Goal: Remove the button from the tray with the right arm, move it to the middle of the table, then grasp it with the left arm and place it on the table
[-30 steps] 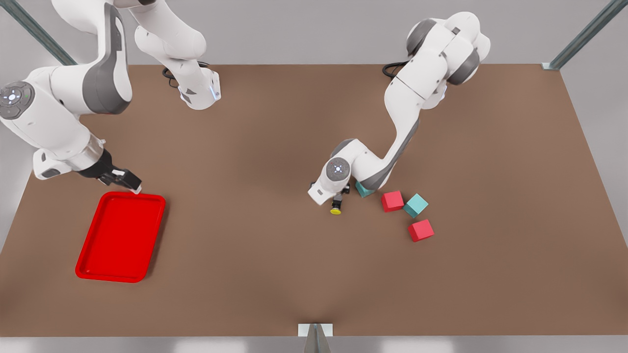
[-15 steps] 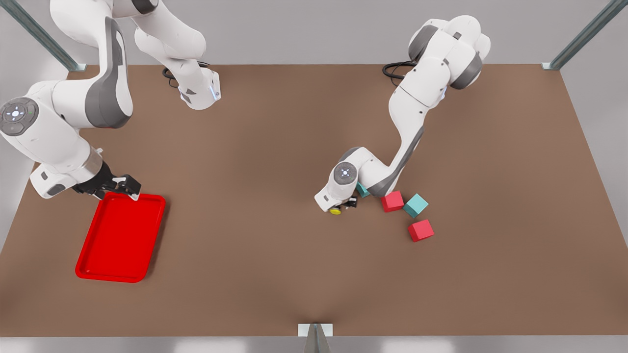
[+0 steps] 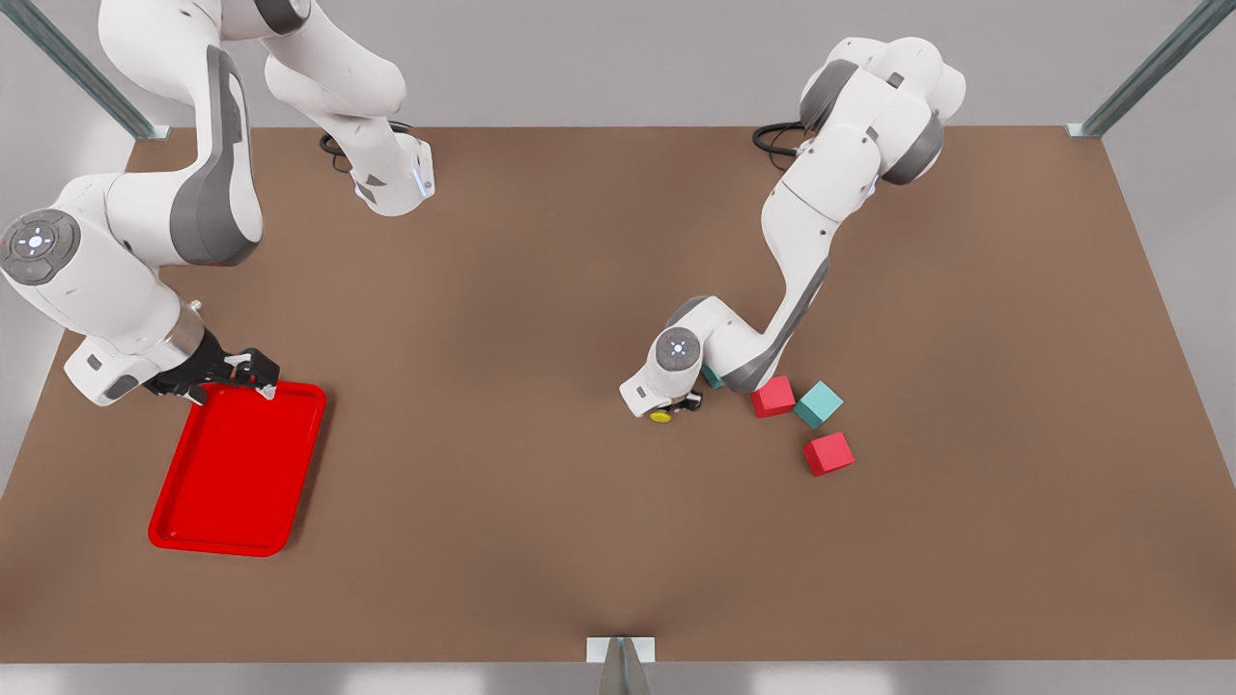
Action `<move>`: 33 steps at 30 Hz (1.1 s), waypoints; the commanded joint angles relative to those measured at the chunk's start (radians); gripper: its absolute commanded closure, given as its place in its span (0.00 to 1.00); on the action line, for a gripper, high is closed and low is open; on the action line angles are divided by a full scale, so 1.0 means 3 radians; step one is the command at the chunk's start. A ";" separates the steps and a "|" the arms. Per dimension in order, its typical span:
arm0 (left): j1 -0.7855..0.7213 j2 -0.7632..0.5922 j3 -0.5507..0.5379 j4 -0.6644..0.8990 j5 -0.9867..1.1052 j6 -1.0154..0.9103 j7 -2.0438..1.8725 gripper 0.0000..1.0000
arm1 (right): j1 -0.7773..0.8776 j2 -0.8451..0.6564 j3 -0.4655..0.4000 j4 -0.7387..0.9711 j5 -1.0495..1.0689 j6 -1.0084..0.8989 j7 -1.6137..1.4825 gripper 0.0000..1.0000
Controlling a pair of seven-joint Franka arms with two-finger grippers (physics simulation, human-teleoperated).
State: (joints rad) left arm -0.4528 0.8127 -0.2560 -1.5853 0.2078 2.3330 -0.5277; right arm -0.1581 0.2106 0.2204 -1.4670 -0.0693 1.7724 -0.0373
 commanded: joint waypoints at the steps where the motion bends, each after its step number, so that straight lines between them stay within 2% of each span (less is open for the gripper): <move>1: 0.0001 -0.0004 -0.0001 0.0007 -0.0018 -0.0025 0.0179 0.46 | -0.0005 -0.0007 0.0002 0.0002 -0.0004 0.0003 -0.0285 0.00; 6: -0.0009 -0.0004 -0.0001 0.0064 -0.0018 -0.0112 0.0179 0.64 | -0.0005 -0.0002 0.0002 0.0002 -0.0014 0.0003 -0.0285 0.00; 11: 0.0001 -0.0004 -0.0001 0.0115 -0.0012 -0.0270 0.0189 0.63 | -0.0010 -0.0002 0.0002 0.0002 -0.0014 0.0003 -0.0285 0.00; 17: -0.0004 -0.0004 -0.0001 0.0457 -0.0033 -0.0920 -0.0056 0.63 | -0.0015 -0.0002 -0.0004 0.0002 -0.0014 0.0003 -0.0290 0.00; 20: -0.0111 0.0011 0.0025 0.0769 0.0079 -0.1002 -0.2034 0.63 | -0.0015 -0.0002 -0.0004 0.0002 -0.0009 0.0003 -0.0290 0.00; 23: -0.0229 0.0027 0.0045 0.0989 0.0999 -0.1139 -0.3818 0.63 | -0.0015 -0.0002 -0.0004 0.0002 -0.0009 0.0003 -0.0290 0.00; 25: -0.0495 0.0042 0.0321 0.1081 0.1225 -0.1165 -0.4428 0.63 | -0.0015 -0.0002 -0.0004 0.0002 -0.0009 0.0003 -0.0290 0.00; 26: -0.0541 0.0078 0.0357 0.1153 0.1592 -0.1292 -0.4801 0.63 | -0.0015 -0.0002 -0.0004 0.0002 -0.0009 0.0003 -0.0290 0.00; 29: -0.0664 0.0134 0.0357 0.1148 0.2078 -0.2279 -0.5153 0.63 | -0.0015 -0.0002 -0.0004 0.0002 -0.0009 0.0003 -0.0290 0.00; 33: -0.0776 0.0333 0.0357 0.1143 0.2815 -0.2377 -0.7056 0.63 | -0.0015 -0.0002 -0.0009 0.0002 0.0001 0.0003 -0.0290 0.00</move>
State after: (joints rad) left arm -0.6830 0.9060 -0.1494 -1.2425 0.9111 1.7579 -1.3928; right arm -0.1627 0.2113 0.2175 -1.4670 -0.0709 1.7737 -0.1092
